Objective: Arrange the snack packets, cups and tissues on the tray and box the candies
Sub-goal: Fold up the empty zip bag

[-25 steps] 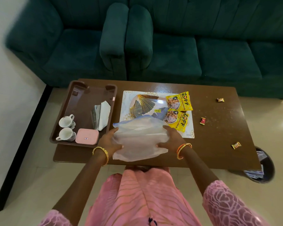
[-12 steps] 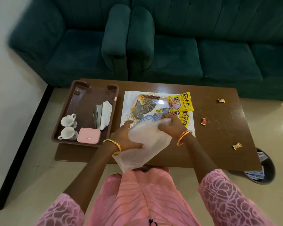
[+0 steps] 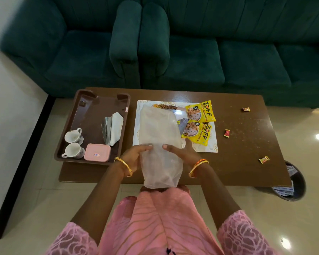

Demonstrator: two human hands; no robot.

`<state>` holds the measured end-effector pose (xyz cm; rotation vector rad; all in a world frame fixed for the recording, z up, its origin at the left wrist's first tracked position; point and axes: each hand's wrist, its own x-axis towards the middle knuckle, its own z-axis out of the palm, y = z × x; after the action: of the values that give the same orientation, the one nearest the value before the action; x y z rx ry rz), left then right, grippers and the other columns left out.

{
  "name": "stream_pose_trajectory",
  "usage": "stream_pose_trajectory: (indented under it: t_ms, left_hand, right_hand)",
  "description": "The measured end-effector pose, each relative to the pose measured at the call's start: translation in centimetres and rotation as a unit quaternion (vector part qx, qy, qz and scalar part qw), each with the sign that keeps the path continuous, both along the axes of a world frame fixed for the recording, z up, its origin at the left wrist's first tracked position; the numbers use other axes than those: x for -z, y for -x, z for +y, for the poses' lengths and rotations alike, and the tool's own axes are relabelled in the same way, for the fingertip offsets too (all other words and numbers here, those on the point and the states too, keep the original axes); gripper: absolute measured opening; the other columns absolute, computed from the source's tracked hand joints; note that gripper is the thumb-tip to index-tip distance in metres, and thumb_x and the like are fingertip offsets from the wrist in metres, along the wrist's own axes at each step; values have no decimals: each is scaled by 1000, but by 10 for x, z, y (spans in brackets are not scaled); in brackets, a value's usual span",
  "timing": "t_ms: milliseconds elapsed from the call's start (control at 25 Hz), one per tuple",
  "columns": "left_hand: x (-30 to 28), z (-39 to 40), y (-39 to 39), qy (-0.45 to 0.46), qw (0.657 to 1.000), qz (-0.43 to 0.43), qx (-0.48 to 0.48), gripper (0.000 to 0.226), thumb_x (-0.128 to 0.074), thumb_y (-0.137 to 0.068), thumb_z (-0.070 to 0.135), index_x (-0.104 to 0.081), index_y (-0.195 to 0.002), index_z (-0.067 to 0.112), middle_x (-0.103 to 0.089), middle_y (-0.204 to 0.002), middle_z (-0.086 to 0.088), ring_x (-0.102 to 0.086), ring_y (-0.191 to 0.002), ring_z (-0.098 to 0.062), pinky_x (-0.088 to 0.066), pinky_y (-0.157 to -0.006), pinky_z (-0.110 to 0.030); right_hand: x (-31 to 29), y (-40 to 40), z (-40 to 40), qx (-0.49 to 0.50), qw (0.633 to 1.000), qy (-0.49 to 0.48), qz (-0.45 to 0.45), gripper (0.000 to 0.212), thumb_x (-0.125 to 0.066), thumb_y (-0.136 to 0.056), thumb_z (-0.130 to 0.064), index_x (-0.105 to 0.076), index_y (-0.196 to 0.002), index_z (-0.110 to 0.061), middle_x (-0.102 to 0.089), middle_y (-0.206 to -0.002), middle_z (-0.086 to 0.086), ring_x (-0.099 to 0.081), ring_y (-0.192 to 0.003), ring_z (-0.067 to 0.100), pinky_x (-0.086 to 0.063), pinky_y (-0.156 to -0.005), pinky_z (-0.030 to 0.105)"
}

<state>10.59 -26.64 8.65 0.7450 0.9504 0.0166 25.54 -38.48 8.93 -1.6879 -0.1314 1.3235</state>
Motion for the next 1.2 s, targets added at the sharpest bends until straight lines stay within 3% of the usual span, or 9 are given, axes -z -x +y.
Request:
stream_pose_trajectory:
  t_ms: [160, 240, 320, 440, 560, 760, 1000, 1120, 1200]
  left_hand:
    - [2, -1, 1, 44, 998, 1, -44, 31, -57, -84, 13, -61, -112, 2, -66, -103, -12, -60, -103, -29, -51, -87, -38]
    - [3, -3, -4, -77, 992, 68, -78, 33, -52, -88, 6, -52, -121, 5, -57, -109, -6, -55, -110, -32, -49, -85, -34]
    - [4, -5, -5, -234, 962, 111, -82, 53, -49, -89, -1, -36, -137, 15, -44, -117, 1, -52, -107, -23, -48, -82, -27]
    - [5, -9, -5, -292, 955, 46, 20, 47, -38, -92, -5, -55, -124, 24, -54, -121, 3, -54, -112, -17, -47, -90, -22]
    - [5, -8, -6, -256, 959, 70, 101, 38, -50, -91, 2, -55, -126, 15, -52, -136, -7, -52, -114, -18, -44, -97, -29]
    - [9, -6, -14, -301, 918, 118, 228, 92, -85, -60, 14, -38, -139, 10, -43, -141, -5, -40, -130, -22, -36, -110, -36]
    - [21, -14, -31, -406, 855, 181, 266, 37, -82, -63, 16, -71, -98, 17, -70, -103, -8, -59, -82, -14, -46, -72, -21]
    - [28, -21, -44, -485, 794, 192, 313, 34, -82, -63, 30, -73, -92, 17, -56, -118, -7, -48, -111, -25, -45, -92, -34]
    - [28, -26, -57, -470, 814, 149, 306, 29, -83, -62, 32, -71, -86, 18, -44, -124, 1, -36, -119, -19, -36, -100, -35]
  right_hand:
    - [16, 15, -10, 122, 971, -123, 163, 56, -63, -82, 0, -42, -134, -5, -63, -111, 20, -64, -92, 30, -56, -78, 39]
    - [19, 12, -12, 150, 975, -134, 97, 66, -60, -81, 9, -36, -138, -14, -63, -107, 20, -66, -84, 28, -59, -68, 36]
    - [24, 9, -15, 94, 986, -136, 8, 76, -58, -80, 16, -31, -142, -20, -53, -128, 23, -60, -103, 36, -56, -80, 44]
    - [21, 2, -19, 20, 988, -150, -14, 76, -58, -76, 20, -38, -138, -20, -43, -143, 20, -54, -111, 27, -55, -87, 35]
    - [17, -7, -23, -43, 987, -149, -45, 82, -69, -77, 5, -32, -137, -36, -39, -146, -1, -47, -125, 20, -47, -100, 40]
    - [26, -15, -29, -215, 957, -47, -190, 115, -87, -57, -33, -14, -146, -35, -21, -155, -3, -25, -141, 17, -31, -114, 42]
    - [45, -20, -37, -240, 897, 72, -363, 56, -82, -64, -36, -58, -112, -18, -63, -107, 11, -59, -99, 30, -46, -78, 30]
    - [51, -22, -50, -177, 909, 74, -371, 46, -80, -67, -28, -62, -105, -10, -51, -108, 16, -52, -104, 31, -43, -82, 31]
    - [46, -25, -62, -79, 941, 45, -326, 55, -82, -65, -22, -55, -109, -6, -39, -125, 14, -40, -122, 28, -40, -99, 34]
